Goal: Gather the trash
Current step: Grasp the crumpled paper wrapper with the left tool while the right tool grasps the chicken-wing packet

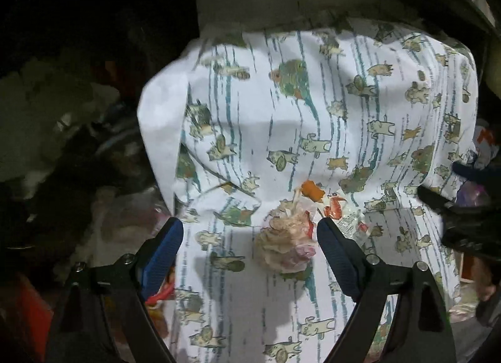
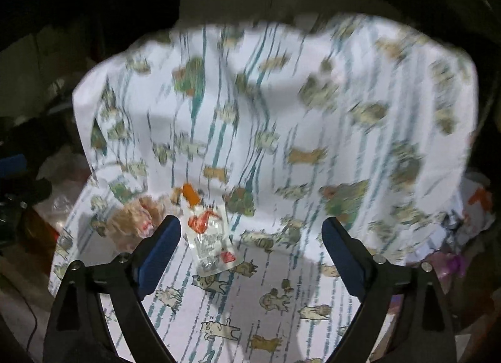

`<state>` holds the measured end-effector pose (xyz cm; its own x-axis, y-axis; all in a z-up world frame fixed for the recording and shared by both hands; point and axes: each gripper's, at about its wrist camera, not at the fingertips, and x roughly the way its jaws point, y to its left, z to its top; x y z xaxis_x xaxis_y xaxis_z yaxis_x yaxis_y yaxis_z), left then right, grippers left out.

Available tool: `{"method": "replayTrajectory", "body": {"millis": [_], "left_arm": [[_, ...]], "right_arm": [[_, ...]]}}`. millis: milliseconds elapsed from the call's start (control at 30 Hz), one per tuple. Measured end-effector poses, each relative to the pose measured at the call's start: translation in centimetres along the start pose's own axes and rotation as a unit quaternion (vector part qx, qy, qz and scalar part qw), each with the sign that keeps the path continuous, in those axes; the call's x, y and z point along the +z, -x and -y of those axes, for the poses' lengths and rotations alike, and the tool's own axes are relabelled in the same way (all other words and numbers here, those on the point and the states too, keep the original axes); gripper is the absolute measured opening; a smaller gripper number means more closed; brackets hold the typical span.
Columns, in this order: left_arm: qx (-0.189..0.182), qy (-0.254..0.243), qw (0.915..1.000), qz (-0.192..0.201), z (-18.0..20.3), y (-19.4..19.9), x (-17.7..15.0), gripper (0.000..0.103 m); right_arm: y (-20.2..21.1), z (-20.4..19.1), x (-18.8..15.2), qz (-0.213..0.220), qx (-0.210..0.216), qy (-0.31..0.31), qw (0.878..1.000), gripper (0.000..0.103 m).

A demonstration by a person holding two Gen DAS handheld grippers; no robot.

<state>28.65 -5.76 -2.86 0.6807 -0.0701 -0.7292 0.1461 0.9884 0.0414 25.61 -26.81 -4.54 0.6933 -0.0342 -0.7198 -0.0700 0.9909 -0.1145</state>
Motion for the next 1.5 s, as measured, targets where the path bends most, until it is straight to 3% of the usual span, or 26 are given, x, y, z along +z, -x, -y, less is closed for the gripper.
{"method": "replayTrajectory", "body": {"millis": [267,433,500,633,900,1033,1167,1333,1500], "left_arm": [[0.052,-0.031,0.9977,-0.030,-0.6,-4.7,0.8,0.089],[0.043,-0.029,0.9976,-0.046,-1.0,-6.6,0.9,0.093],[0.035,-0.015,0.9976,-0.058,-1.3,-7.3,0.9,0.103],[0.024,0.016,0.9967,-0.076,-2.0,-8.4,0.8,0.103],[-0.013,0.050,0.9918,-0.117,-2.5,-10.0,0.4,0.103],[-0.032,0.062,0.9901,-0.122,-2.2,-10.4,0.6,0.103],[-0.054,0.077,0.9867,-0.133,-1.8,-11.1,0.9,0.103],[-0.078,0.101,0.9801,-0.152,-1.3,-12.5,0.9,0.103],[-0.081,0.101,0.9786,-0.160,-0.2,-13.6,1.1,0.103]], "right_arm": [[-8.8,-1.1,-1.3,-0.090,0.039,0.015,0.995,0.091],[-13.3,-2.6,-2.4,-0.150,0.068,0.014,0.986,0.091],[-14.8,-3.2,-2.7,-0.164,0.064,0.016,0.984,0.091],[-16.8,-4.2,-2.8,-0.183,0.063,0.015,0.981,0.091],[-19.1,-5.0,-3.9,-0.195,0.035,0.019,0.980,0.091],[-19.7,-4.5,-4.6,-0.213,0.053,0.001,0.976,0.091],[-19.3,-3.7,-5.3,-0.202,0.054,0.009,0.978,0.074],[-18.1,-2.7,-5.4,-0.207,0.067,0.001,0.976,0.067],[-16.1,-1.6,-5.4,-0.203,0.089,-0.024,0.975,0.062]]}}
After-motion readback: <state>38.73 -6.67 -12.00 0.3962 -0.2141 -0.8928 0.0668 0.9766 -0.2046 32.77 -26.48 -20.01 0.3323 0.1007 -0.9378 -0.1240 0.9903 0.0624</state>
